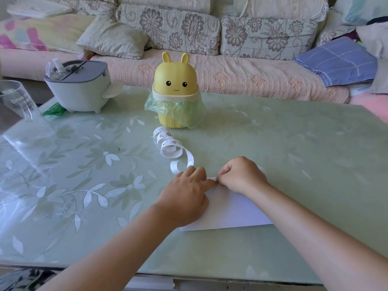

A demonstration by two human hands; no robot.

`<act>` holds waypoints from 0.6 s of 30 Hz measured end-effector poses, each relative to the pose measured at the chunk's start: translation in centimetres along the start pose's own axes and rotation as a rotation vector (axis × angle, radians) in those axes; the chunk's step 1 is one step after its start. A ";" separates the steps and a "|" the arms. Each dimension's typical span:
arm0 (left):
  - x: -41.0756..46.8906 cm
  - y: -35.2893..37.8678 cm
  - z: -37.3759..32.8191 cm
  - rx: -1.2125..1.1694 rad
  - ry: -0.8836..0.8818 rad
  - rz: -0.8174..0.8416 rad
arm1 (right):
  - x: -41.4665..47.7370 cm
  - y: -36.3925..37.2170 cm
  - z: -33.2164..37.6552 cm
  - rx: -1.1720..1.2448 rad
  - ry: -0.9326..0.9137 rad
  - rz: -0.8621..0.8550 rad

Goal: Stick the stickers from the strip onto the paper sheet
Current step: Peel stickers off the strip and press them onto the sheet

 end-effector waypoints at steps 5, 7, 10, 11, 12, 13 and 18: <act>0.1 0.0 -0.2 0.036 -0.004 0.004 | -0.5 -1.2 0.0 -0.085 -0.045 -0.078; 0.1 0.0 -0.3 0.047 -0.012 0.002 | -0.7 -1.3 -0.7 -0.033 -0.036 -0.068; 0.1 0.2 -0.5 0.046 -0.020 0.013 | -1.1 -0.9 -0.9 0.003 -0.127 -0.054; 0.1 0.3 -0.6 0.051 -0.020 0.023 | -1.3 -0.7 -0.6 -0.011 -0.190 -0.050; 0.2 0.4 -0.8 0.063 -0.019 0.032 | -1.7 -0.5 -0.2 -0.035 -0.267 -0.046; 0.3 0.5 -0.9 0.078 -0.016 0.035 | -2.2 -0.3 0.1 -0.072 -0.347 -0.044; 0.3 0.4 -1.2 0.105 -0.019 0.010 | -4.3 1.8 0.5 -0.340 -0.623 0.050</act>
Point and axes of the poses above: each hand's wrist, its own x-axis towards the middle knuckle, its own y-axis out of the palm, z = x × y, the point moved 10 cm from there along x, towards the middle knuckle, and after that the axes turned 14 degrees about x, right-handed, at the moved point
